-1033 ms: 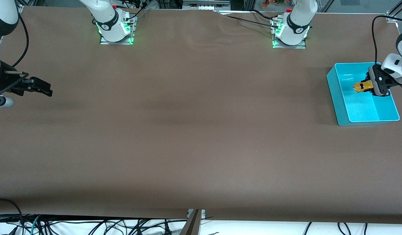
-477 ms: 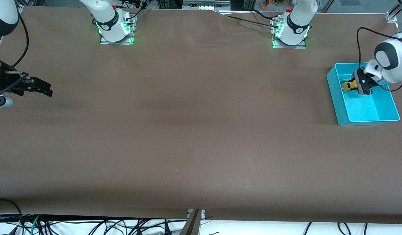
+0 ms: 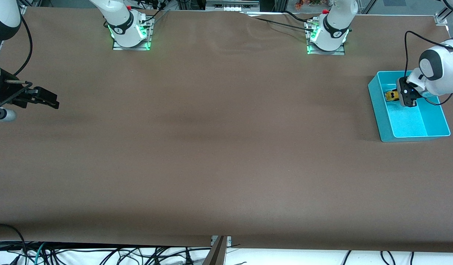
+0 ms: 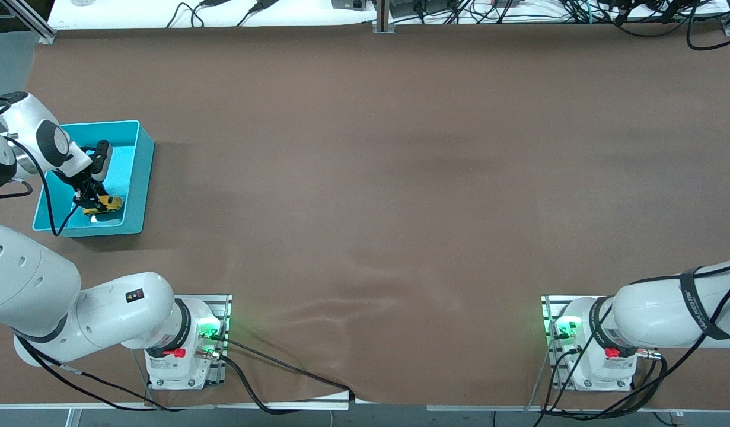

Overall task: Wind and store yellow beetle car
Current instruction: 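Carry the car with the left gripper and lower it into the bin, then open the left gripper to release the car inside the bin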

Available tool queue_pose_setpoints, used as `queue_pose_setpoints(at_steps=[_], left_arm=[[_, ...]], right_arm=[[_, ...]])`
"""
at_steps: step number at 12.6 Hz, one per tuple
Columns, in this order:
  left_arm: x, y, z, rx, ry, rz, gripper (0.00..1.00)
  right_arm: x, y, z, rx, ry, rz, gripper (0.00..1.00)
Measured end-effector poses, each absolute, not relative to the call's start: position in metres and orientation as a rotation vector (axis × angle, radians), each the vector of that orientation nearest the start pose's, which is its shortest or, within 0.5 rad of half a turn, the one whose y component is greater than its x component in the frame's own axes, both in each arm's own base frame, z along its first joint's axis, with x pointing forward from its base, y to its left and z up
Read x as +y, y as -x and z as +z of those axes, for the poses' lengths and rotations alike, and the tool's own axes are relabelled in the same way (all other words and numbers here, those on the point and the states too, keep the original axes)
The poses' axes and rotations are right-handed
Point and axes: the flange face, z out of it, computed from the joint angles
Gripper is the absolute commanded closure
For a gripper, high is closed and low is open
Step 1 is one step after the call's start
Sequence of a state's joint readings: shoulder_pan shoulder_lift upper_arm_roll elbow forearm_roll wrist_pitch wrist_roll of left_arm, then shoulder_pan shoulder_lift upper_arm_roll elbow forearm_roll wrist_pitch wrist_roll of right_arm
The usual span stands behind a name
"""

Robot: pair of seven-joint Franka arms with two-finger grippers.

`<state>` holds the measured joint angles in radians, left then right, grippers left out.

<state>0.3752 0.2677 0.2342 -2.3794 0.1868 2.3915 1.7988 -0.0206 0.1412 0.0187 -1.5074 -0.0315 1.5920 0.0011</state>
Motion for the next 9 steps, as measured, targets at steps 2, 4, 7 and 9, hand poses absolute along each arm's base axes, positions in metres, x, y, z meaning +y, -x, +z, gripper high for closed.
queue_pose_setpoints(at_steps=[2,4,7,9], left_arm=[[0.280,-0.382,0.186,2.047,2.599,0.436,0.00],[0.284,-0.374,0.181,2.047,2.631,0.460,0.00],[0.286,-0.376,0.190,2.050,2.647,0.477,0.00],[0.290,-0.388,0.209,2.035,2.619,0.448,0.00]], right_arm=[[-0.005,-0.597,0.575,0.003,3.169,0.090,0.00],[-0.005,-0.597,0.575,0.003,3.169,0.090,0.00],[-0.005,-0.597,0.575,0.003,3.169,0.090,0.00],[-0.005,-0.597,0.575,0.003,3.169,0.090,0.00]])
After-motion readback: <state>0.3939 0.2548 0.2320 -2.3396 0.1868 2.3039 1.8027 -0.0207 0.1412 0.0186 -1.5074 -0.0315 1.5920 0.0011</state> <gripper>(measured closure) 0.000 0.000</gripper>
